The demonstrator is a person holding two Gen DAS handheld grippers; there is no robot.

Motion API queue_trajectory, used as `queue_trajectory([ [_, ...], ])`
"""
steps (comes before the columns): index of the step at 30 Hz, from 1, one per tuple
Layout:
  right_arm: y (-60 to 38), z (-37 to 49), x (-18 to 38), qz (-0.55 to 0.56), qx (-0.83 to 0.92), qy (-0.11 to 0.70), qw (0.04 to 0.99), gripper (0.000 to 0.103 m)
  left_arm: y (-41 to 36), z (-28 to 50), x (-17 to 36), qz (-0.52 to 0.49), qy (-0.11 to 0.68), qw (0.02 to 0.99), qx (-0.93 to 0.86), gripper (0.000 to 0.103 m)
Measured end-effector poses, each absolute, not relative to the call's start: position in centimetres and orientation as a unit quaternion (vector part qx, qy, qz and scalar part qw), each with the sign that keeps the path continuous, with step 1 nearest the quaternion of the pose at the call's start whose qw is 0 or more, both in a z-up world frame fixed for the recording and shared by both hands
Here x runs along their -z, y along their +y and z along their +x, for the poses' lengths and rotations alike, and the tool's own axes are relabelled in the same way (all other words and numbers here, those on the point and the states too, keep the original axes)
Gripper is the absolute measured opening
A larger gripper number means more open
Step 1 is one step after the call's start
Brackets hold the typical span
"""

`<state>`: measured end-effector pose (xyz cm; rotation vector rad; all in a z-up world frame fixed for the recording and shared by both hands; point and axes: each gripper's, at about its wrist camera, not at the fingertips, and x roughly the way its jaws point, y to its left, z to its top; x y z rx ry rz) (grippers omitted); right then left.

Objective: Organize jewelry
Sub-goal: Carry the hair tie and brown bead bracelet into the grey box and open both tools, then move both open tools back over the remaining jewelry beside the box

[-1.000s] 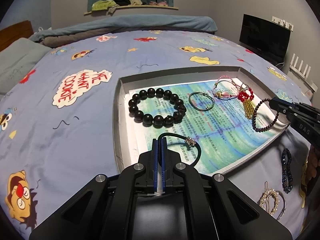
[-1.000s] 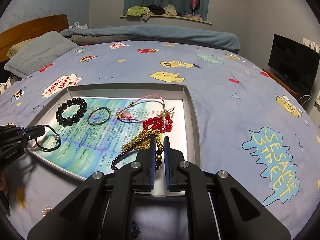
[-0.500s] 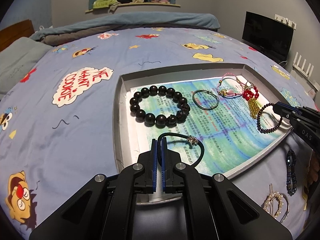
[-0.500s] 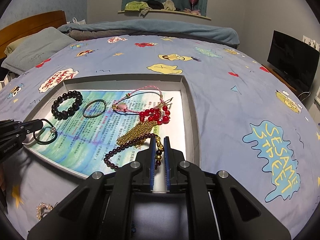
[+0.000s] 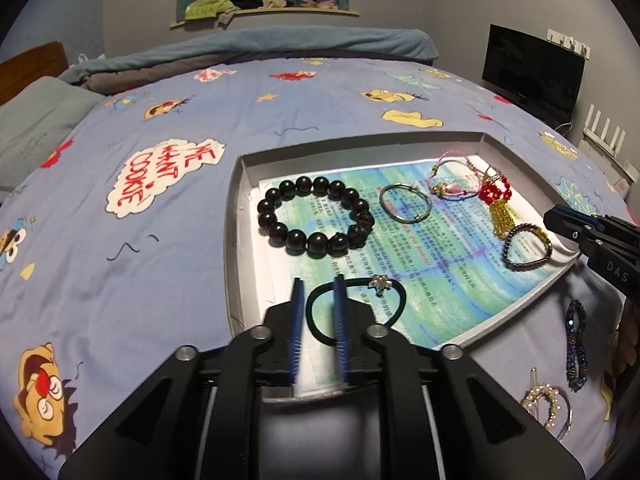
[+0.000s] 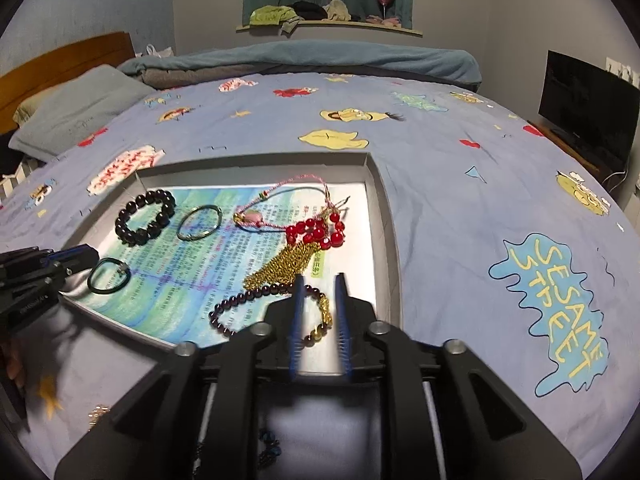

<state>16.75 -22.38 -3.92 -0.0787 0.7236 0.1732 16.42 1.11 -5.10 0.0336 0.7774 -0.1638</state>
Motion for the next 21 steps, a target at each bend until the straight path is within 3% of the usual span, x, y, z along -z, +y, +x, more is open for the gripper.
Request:
queue_trajectory([
  [7, -23.0, 15.4, 2.6, -0.027, -0.088, 0.343, 0.935, 0.036, 0.9, 15.2, 3.6, 0.014, 0.367, 0.927, 0.074, 0.051],
  [13, -23.8, 13.4, 1.5, -0.016, -0.092, 0.333, 0.938, 0.061, 1.1, 12.9, 1.6, 0.010, 0.344, 0.936, 0.071, 0.074],
  [15, -24.0, 12.7, 1.1, -0.013, -0.094, 0.332, 0.939, 0.074, 1.3, 11.9, 1.0, 0.003, 0.338, 0.938, 0.070, 0.079],
  [21, -24.5, 10.7, 0.4, -0.013, -0.107, 0.326, 0.939, 0.096, 1.3, 9.3, -0.2, 0.000, 0.328, 0.942, 0.074, 0.089],
])
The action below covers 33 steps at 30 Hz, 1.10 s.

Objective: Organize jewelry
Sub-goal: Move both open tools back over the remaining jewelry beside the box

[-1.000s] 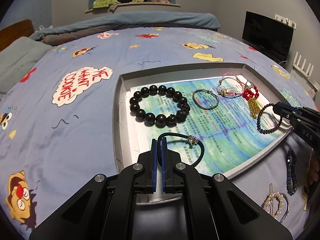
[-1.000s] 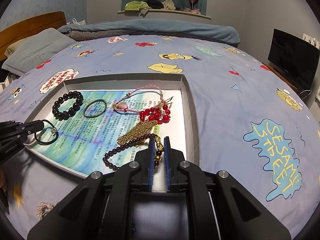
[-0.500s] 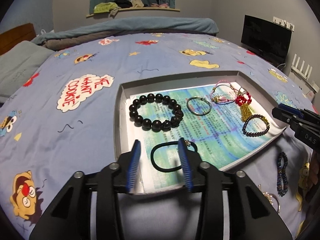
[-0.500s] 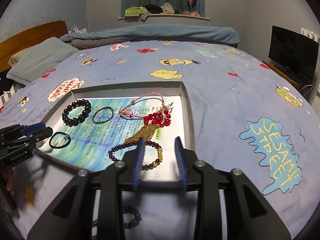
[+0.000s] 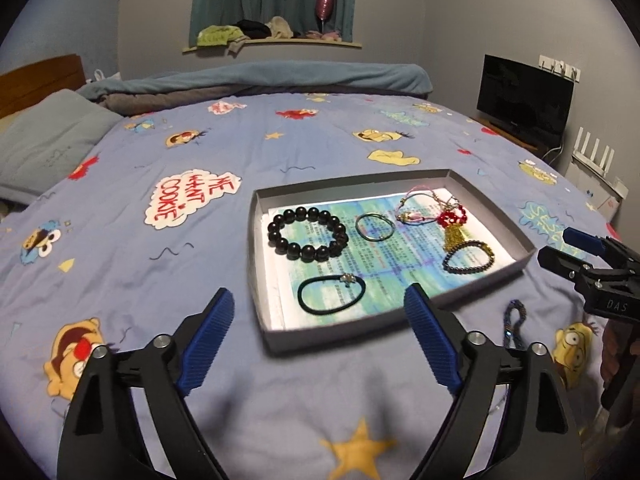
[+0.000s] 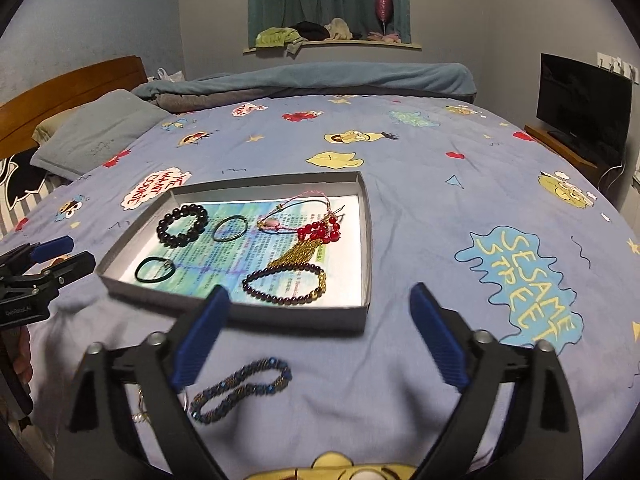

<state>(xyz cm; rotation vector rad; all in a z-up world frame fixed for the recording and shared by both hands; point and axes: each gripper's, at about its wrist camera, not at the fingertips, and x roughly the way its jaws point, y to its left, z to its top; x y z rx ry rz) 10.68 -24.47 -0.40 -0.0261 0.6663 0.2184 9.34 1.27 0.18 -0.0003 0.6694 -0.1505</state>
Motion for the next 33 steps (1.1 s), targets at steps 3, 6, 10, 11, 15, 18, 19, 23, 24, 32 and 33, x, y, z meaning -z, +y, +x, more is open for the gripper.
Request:
queue_trajectory([
  [3, -24.4, 9.7, 0.1, -0.014, -0.113, 0.325, 0.939, 0.097, 1.2, 8.1, -0.4, 0.002, 0.326, 0.942, 0.077, 0.091],
  [6, -24.3, 8.9, -0.1, -0.025, -0.113, 0.324, 0.939, 0.097, 1.2, 7.0, -0.5, 0.003, 0.327, 0.942, 0.082, 0.091],
  [10, -24.3, 7.8, -0.4, -0.028, -0.113, 0.320, 0.940, 0.097, 1.3, 5.3, -0.6, 0.011, 0.324, 0.942, 0.083, 0.092],
  [11, -24.4, 7.7, -0.4, -0.027, -0.113, 0.319, 0.941, 0.097, 1.3, 5.0, -0.6, 0.014, 0.324, 0.942, 0.083, 0.092],
  [15, -24.4, 6.7, 0.0, -0.039, -0.108, 0.319, 0.941, 0.097, 1.5, 3.8, -0.6, 0.015, 0.324, 0.942, 0.084, 0.093],
  [18, -24.3, 6.1, 0.5, -0.049, -0.106, 0.321, 0.940, 0.097, 1.5, 3.0, -0.1, 0.017, 0.327, 0.941, 0.084, 0.093],
  [19, -24.4, 6.0, 0.7, -0.053, -0.105, 0.322, 0.939, 0.097, 1.5, 2.8, 0.2, 0.019, 0.329, 0.941, 0.083, 0.093],
  [23, -24.8, 5.4, 1.7, -0.059, -0.097, 0.332, 0.936, 0.097, 1.2, 2.1, 1.9, 0.021, 0.341, 0.936, 0.082, 0.093],
  [24, -25.0, 5.4, 2.0, -0.059, -0.095, 0.336, 0.935, 0.097, 1.1, 2.0, 2.2, 0.021, 0.343, 0.936, 0.083, 0.093],
  [32, -26.0, 5.2, 3.7, -0.059, -0.080, 0.354, 0.930, 0.097, -1.4, 1.1, 5.0, 0.024, 0.368, 0.923, 0.114, 0.093],
  [33, -26.0, 5.2, 3.8, -0.057, -0.082, 0.356, 0.929, 0.097, -1.8, 1.0, 5.1, 0.027, 0.367, 0.922, 0.120, 0.093],
])
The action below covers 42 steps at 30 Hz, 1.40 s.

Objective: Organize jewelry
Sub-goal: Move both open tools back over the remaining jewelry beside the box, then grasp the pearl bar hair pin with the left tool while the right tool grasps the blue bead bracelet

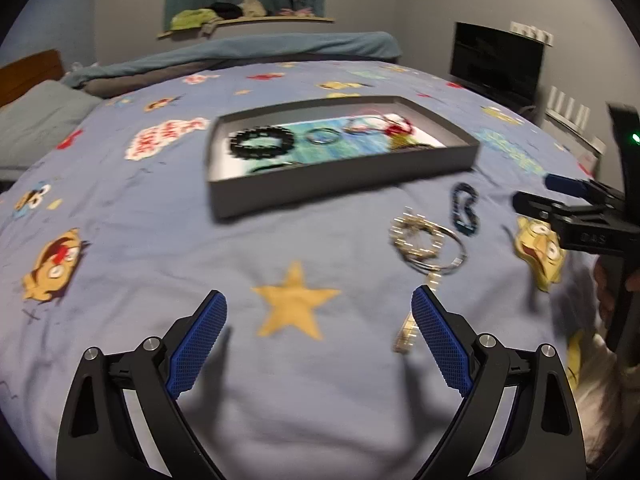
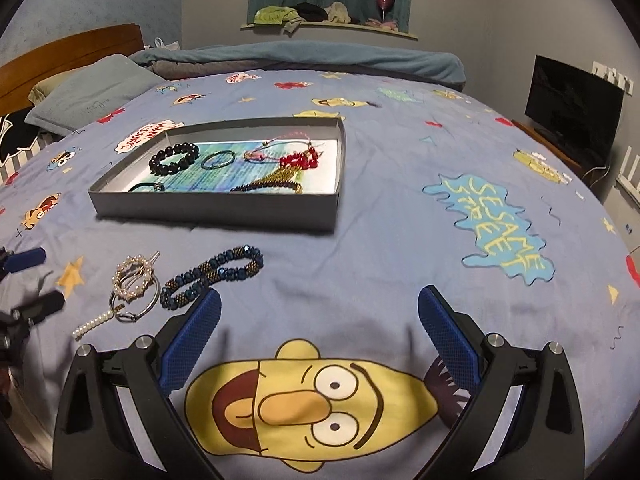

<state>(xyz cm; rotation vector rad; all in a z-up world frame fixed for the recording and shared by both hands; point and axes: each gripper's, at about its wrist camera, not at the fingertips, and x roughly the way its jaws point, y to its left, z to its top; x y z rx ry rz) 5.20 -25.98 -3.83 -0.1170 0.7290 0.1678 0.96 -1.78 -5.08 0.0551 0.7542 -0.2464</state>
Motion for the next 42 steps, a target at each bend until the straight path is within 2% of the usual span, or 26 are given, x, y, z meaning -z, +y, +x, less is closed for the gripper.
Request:
queue_trajectory([
  [9, -25.0, 4.9, 5.0, -0.065, -0.099, 0.366, 0.923, 0.097, -3.7, 0.3, 6.1, 0.037, 0.372, 0.914, 0.158, 0.091],
  [11, -25.1, 5.0, 5.1, -0.060, -0.099, 0.367, 0.923, 0.097, -3.9, 0.2, 6.1, 0.036, 0.371, 0.912, 0.168, 0.085],
  [14, -25.2, 4.9, 5.2, -0.053, -0.100, 0.369, 0.923, 0.097, -4.3, 0.2, 6.2, 0.039, 0.376, 0.908, 0.179, 0.073],
  [16, -25.2, 4.9, 5.3, -0.052, -0.100, 0.370, 0.922, 0.097, -4.7, 0.1, 6.4, 0.043, 0.377, 0.906, 0.188, 0.058],
  [19, -25.1, 5.0, 5.3, -0.053, -0.100, 0.370, 0.922, 0.097, -5.4, 0.0, 6.5, 0.054, 0.375, 0.902, 0.204, 0.044],
  [24, -25.0, 5.1, 5.1, -0.050, -0.099, 0.367, 0.924, 0.097, -6.3, -0.3, 6.6, 0.082, 0.369, 0.899, 0.220, 0.008],
  [35, -23.9, 6.1, 4.7, -0.025, -0.109, 0.366, 0.924, 0.097, -3.4, -0.5, 5.8, 0.066, 0.369, 0.906, 0.198, 0.006],
  [42, -22.4, 8.0, 4.9, -0.016, -0.114, 0.374, 0.920, 0.068, -0.8, 0.3, 6.2, 0.044, 0.376, 0.912, 0.159, 0.006],
])
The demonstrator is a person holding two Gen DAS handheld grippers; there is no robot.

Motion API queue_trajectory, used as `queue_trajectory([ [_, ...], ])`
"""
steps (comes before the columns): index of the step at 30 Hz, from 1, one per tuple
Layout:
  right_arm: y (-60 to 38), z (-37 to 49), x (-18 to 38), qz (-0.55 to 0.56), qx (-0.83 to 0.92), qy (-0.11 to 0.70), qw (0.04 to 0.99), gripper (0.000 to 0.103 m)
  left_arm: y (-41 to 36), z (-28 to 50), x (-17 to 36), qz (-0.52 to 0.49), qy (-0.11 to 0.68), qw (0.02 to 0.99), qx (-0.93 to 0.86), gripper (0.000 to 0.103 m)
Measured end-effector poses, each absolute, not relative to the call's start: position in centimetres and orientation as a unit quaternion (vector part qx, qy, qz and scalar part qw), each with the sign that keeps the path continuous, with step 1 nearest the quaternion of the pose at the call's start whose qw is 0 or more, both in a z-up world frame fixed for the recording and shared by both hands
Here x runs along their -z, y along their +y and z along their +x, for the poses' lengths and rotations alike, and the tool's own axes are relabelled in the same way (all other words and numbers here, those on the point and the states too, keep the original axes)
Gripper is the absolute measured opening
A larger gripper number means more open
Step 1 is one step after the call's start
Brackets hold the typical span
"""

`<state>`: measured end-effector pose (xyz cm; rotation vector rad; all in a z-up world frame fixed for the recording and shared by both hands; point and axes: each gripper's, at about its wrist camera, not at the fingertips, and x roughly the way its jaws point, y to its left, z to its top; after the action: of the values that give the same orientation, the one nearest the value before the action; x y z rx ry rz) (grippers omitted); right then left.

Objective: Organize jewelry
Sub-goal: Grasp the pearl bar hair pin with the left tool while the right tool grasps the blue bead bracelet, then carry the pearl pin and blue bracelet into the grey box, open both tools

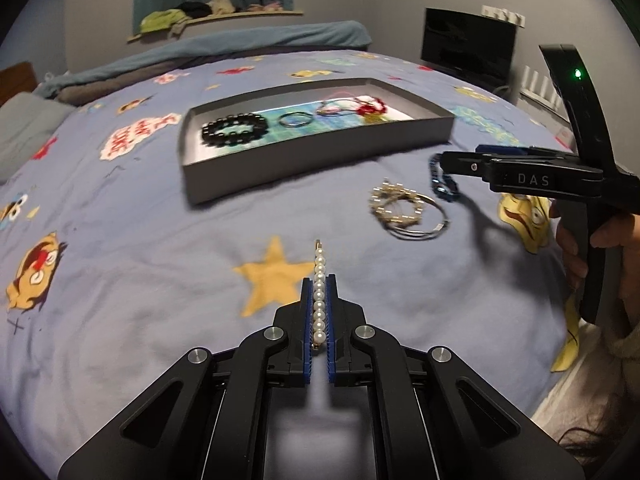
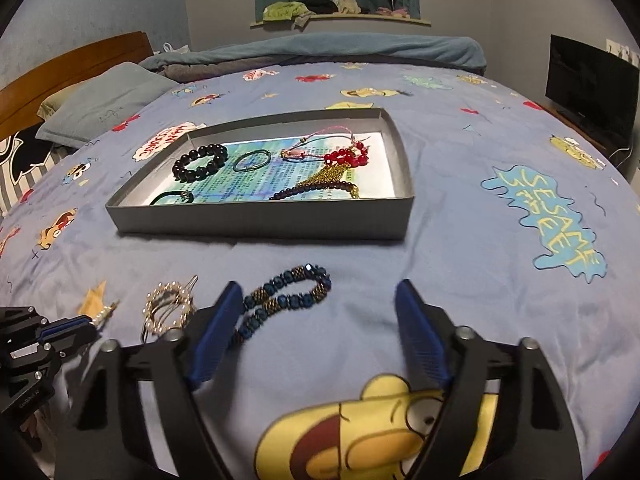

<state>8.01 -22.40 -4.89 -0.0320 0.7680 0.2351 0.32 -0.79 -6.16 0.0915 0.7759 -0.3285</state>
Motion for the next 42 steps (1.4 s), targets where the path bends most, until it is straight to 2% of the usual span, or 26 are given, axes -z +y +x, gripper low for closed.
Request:
queue_trajectory([
  [2, -22.1, 8.7, 5.2, -0.017, -0.110, 0.381, 0.918, 0.064, -0.6, 0.4, 6.1, 0.046, 0.374, 0.913, 0.154, 0.006],
  [5, -21.9, 9.4, 5.7, -0.017, -0.106, 0.390, 0.914, 0.064, -0.4, 0.6, 6.3, 0.044, 0.374, 0.914, 0.152, 0.006],
  [7, -21.8, 9.6, 6.0, -0.016, -0.109, 0.393, 0.913, 0.058, -0.3, 0.8, 6.4, 0.041, 0.376, 0.913, 0.152, 0.006],
  [11, -21.4, 9.9, 6.3, -0.008, -0.128, 0.403, 0.906, 0.034, -0.3, 1.0, 6.7, 0.039, 0.378, 0.912, 0.155, 0.006],
  [13, -21.4, 9.9, 6.3, 0.004, -0.137, 0.407, 0.903, 0.028, -0.2, 1.1, 6.7, 0.038, 0.378, 0.912, 0.157, 0.006],
  [14, -21.4, 9.8, 6.3, 0.004, -0.138, 0.406, 0.904, 0.011, -0.2, 1.1, 6.8, 0.037, 0.378, 0.912, 0.157, 0.006],
  [15, -21.4, 9.7, 6.2, 0.001, -0.137, 0.404, 0.905, 0.007, -0.1, 1.2, 6.7, 0.037, 0.378, 0.912, 0.158, 0.006],
  [21, -21.8, 8.9, 5.3, 0.006, -0.145, 0.391, 0.909, 0.007, 0.1, 1.2, 6.4, 0.031, 0.375, 0.913, 0.161, 0.006],
  [31, -21.8, 7.5, 0.6, -0.014, -0.164, 0.336, 0.927, 0.007, 1.2, 2.0, 4.1, 0.023, 0.356, 0.920, 0.160, 0.006],
  [42, -21.1, 10.7, -4.2, -0.014, -0.170, 0.289, 0.942, 0.007, 1.0, 8.2, -0.4, 0.024, 0.334, 0.928, 0.162, 0.006],
])
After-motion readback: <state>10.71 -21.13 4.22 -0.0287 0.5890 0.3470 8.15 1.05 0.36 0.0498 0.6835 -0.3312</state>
